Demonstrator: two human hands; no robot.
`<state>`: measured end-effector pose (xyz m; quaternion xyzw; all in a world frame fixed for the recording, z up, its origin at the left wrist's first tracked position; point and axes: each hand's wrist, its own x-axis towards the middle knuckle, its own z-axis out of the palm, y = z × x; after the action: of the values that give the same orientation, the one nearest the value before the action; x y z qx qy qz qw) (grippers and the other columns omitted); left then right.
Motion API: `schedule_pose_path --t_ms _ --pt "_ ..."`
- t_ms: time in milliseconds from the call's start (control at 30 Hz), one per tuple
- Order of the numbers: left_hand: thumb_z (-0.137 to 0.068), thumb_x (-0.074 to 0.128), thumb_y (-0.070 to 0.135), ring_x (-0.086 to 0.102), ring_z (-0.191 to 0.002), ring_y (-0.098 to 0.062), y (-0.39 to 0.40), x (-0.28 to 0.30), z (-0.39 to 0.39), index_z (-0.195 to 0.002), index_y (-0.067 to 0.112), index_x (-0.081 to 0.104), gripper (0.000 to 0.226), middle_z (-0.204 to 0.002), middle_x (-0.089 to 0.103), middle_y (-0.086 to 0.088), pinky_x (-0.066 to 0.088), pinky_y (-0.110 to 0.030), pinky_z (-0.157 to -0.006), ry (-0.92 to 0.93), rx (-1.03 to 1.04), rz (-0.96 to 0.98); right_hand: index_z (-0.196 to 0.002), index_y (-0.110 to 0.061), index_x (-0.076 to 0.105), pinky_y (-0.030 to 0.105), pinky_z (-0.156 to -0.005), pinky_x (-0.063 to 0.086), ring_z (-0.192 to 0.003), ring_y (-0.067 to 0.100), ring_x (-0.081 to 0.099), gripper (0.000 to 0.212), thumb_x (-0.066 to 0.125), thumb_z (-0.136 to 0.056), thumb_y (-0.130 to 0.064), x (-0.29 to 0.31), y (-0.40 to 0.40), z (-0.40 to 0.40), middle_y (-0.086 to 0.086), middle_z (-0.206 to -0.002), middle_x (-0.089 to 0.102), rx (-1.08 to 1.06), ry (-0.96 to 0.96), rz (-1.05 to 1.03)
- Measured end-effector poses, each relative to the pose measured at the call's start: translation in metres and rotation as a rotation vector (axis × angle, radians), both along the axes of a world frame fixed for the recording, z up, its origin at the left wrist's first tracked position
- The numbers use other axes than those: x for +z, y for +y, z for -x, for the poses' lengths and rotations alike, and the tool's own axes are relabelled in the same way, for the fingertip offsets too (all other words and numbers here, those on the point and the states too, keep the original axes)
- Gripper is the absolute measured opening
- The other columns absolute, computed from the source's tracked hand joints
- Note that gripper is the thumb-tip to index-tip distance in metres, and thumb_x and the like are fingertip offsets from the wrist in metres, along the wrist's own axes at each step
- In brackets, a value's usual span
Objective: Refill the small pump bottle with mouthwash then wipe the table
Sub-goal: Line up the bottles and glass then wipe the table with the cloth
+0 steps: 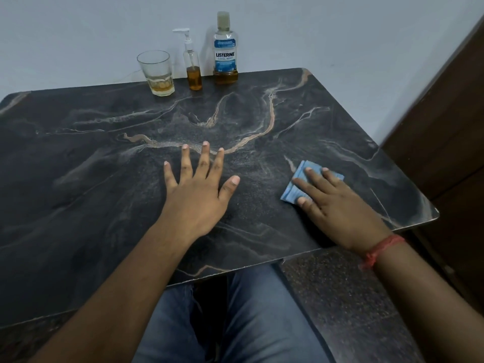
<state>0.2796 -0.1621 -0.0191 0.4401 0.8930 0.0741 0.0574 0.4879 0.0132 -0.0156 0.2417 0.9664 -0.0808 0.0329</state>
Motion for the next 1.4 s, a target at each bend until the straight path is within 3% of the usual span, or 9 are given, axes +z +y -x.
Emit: schedule_pose_path --t_ms 133,300,467,567,733,900,1000,1267,1400 --pt "-0.087 -0.01 0.071 -0.035 -0.147 -0.026 -0.005 0.0 0.004 -0.156 0.035 -0.017 0.078 -0.164 -0.028 0.007 -0.013 -0.063 -0.119 0.002 0.015 0.01 -0.157 -0.036 0.014 0.04 -0.124 0.002 -0.153 0.025 -0.001 0.071 0.002 -0.093 -0.064 -0.005 -0.04 0.028 -0.003 -0.166 0.005 0.313 -0.036 -0.008" --pt "-0.087 -0.01 0.071 -0.033 -0.148 -0.026 -0.017 0.0 0.013 -0.157 0.035 -0.015 0.079 -0.165 -0.026 0.007 -0.013 -0.063 -0.119 0.006 0.058 0.009 -0.157 -0.034 0.008 0.044 -0.124 0.004 -0.153 0.029 -0.003 0.099 -0.028 -0.074 -0.076 -0.002 -0.019 0.058 0.002 -0.166 0.003 0.158 -0.019 -0.026" --pt "-0.089 -0.008 0.07 -0.032 -0.149 -0.027 -0.034 -0.001 0.03 -0.157 0.035 -0.016 0.077 -0.166 -0.023 0.005 -0.012 -0.063 -0.119 0.019 0.111 0.021 -0.158 -0.034 0.007 0.041 -0.124 0.001 -0.153 0.026 -0.003 0.07 0.001 -0.094 -0.064 -0.01 -0.052 0.079 -0.001 -0.166 0.0 0.359 -0.035 -0.062" --pt "-0.087 -0.01 0.07 -0.032 -0.148 -0.027 -0.044 0.002 0.042 -0.157 0.035 -0.016 0.078 -0.165 -0.025 0.006 -0.013 -0.063 -0.119 0.009 0.152 0.015 -0.157 -0.034 0.003 0.043 -0.124 0.005 -0.153 0.027 -0.001 0.074 -0.006 -0.09 -0.062 -0.008 -0.034 0.101 0.001 -0.167 0.003 0.229 -0.015 -0.087" --pt "-0.088 -0.008 0.069 -0.032 -0.149 -0.027 -0.058 0.006 0.063 -0.157 0.035 -0.015 0.077 -0.165 -0.025 0.006 -0.013 -0.063 -0.119 0.025 0.206 0.001 -0.158 -0.033 0.001 0.043 -0.124 0.002 -0.153 0.026 -0.006 0.067 0.003 -0.097 -0.061 -0.009 -0.064 0.134 -0.001 -0.166 -0.004 0.473 -0.045 -0.061" --pt "-0.087 -0.009 0.07 -0.032 -0.149 -0.027 -0.071 0.009 0.085 -0.157 0.036 -0.016 0.078 -0.165 -0.026 0.006 -0.012 -0.063 -0.119 0.035 0.253 -0.014 -0.157 -0.03 0.001 0.046 -0.124 0.006 -0.153 0.029 -0.002 0.083 -0.01 -0.084 -0.067 -0.005 -0.053 0.183 0.003 -0.167 0.0 0.382 -0.037 -0.099" --pt "-0.087 -0.01 0.07 -0.032 -0.149 -0.028 -0.077 0.01 0.098 -0.157 0.036 -0.017 0.078 -0.165 -0.027 0.006 -0.012 -0.063 -0.119 0.051 0.276 -0.015 -0.157 -0.03 0.0 0.045 -0.124 0.005 -0.153 0.026 -0.005 0.074 0.0 -0.092 -0.065 -0.008 -0.07 0.207 0.001 -0.166 -0.003 0.554 -0.049 -0.076" --pt "-0.093 -0.004 0.068 -0.03 -0.15 -0.029 -0.08 0.012 0.134 -0.157 0.036 -0.015 0.073 -0.165 -0.025 0.005 -0.011 -0.064 -0.118 0.085 0.291 -0.013 -0.158 -0.027 0.005 0.042 -0.123 0.004 -0.152 0.026 -0.001 0.063 0.017 -0.103 -0.054 -0.009 -0.079 0.284 0.003 -0.166 0.0 0.619 -0.016 -0.082" --pt "-0.087 -0.009 0.071 -0.029 -0.15 -0.031 -0.091 0.01 0.159 -0.157 0.036 -0.016 0.078 -0.165 -0.025 0.004 -0.01 -0.065 -0.118 0.089 0.319 0.019 -0.158 -0.024 0.009 0.043 -0.123 0.006 -0.153 0.028 0.002 0.062 0.016 -0.104 -0.053 -0.01 -0.071 0.334 0.003 -0.167 0.004 0.491 0.026 -0.1"
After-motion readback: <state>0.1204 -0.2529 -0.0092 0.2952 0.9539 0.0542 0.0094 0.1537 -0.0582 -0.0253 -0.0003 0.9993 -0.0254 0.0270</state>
